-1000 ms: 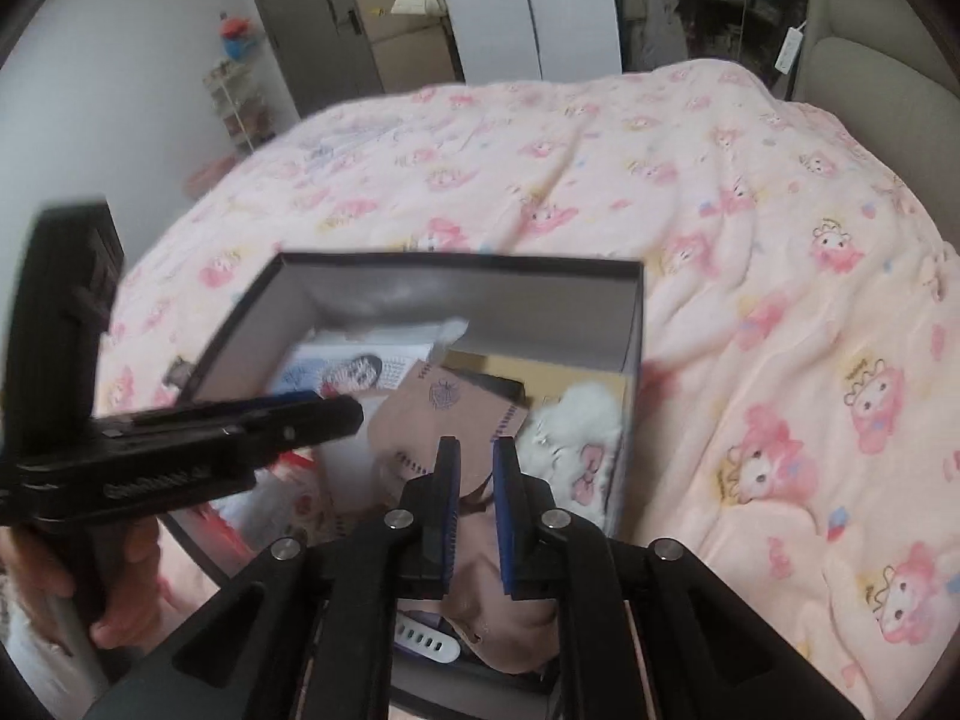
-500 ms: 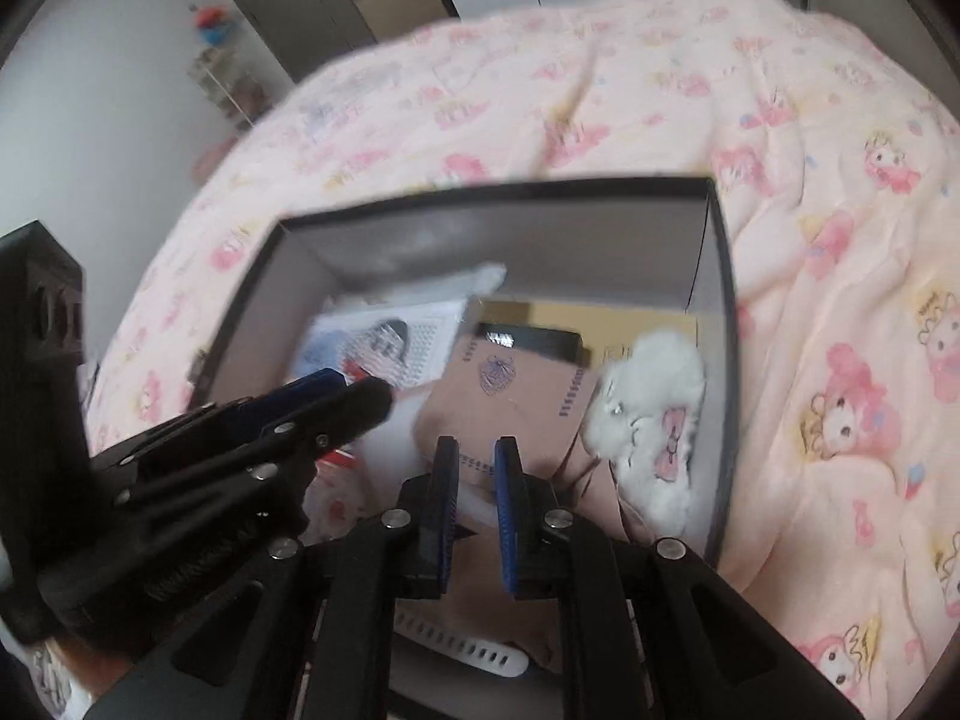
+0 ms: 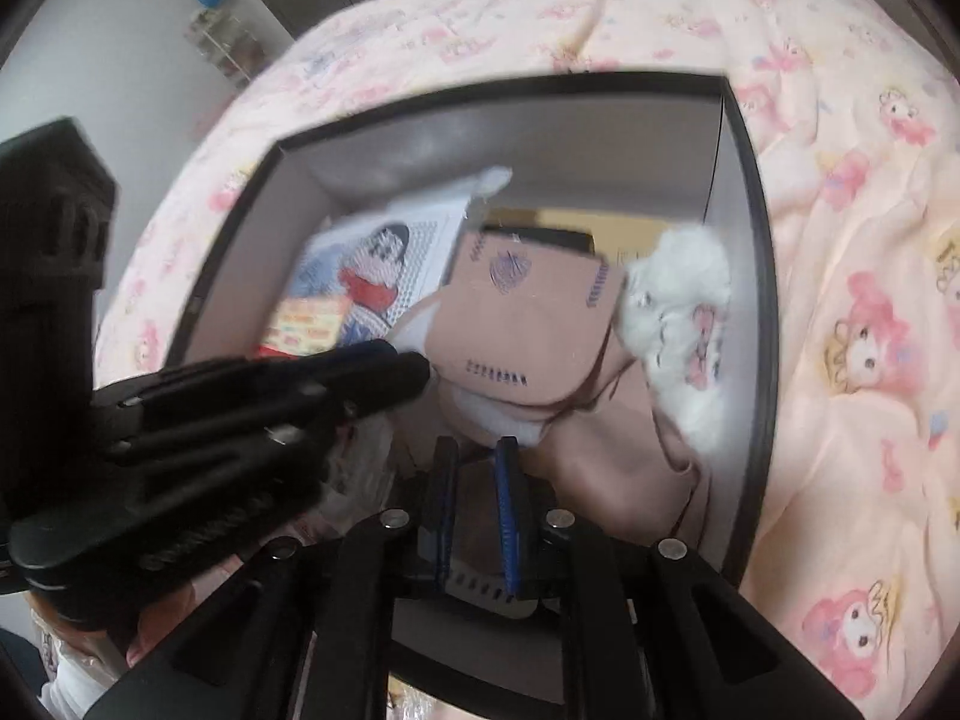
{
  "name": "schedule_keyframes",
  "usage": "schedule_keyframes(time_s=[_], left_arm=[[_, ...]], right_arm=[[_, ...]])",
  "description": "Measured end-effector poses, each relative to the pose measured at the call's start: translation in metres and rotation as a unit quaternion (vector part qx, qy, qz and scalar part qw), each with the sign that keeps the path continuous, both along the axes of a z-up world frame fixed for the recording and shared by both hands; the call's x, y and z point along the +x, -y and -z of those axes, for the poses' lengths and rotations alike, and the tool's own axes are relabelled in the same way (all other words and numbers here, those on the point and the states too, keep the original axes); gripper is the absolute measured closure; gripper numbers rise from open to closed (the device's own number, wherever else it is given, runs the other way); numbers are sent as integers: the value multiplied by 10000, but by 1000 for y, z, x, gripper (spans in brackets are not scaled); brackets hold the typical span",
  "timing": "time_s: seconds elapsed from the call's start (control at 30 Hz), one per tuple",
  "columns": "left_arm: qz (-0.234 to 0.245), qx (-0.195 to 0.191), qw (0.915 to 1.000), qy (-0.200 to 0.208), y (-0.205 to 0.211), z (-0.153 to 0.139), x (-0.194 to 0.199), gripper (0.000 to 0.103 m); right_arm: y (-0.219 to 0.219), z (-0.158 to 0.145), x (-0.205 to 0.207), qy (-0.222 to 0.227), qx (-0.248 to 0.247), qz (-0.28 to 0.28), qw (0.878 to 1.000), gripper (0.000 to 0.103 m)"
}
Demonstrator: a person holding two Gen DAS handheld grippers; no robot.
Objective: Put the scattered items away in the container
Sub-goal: 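Withdraw the left gripper from the box to the hand-cream tube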
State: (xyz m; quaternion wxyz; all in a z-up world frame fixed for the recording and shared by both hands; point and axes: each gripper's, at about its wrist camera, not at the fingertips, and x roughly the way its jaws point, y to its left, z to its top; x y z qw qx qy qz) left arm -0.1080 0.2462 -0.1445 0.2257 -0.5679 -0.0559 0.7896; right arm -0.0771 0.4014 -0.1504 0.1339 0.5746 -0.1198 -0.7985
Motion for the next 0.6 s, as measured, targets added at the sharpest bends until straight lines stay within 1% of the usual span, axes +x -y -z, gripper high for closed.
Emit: schedule_keyframes(time_s=[0.03,0.1,0.13,0.23,0.27,0.33,0.37,0.43,0.5,0.6], left_arm=[[-11,108,9999,69,3,-2,0,89],[12,379,9992,132,8,-8,4,89],[34,417,9991,102,10,-11,6,89],[52,316,9994,-159,13,-24,18,80],[50,271,9993,-270,16,-30,24,79],[48,210,9985,-502,20,-43,32,72],[57,173,9979,-629,22,-51,36,71],[123,186,9963,-834,26,-69,45,66],[202,284,9943,-1004,28,-85,52,58],[342,247,9906,-1303,31,-109,63,57]], right_arm=[[1,3,1,62,32,-20,10000,92],[6,-1,3,29,189,-32,9998,91],[7,-3,5,-25,276,-17,9996,90],[6,-16,13,-295,508,164,9981,81],[5,-23,16,-442,599,266,9969,79],[5,-36,21,-701,757,460,9936,70],[3,-44,26,-852,815,579,9913,65],[0,-57,38,-1079,851,856,9868,59],[0,-69,51,-1207,764,1035,9843,58],[10,-90,69,-1420,709,1115,9810,58]])
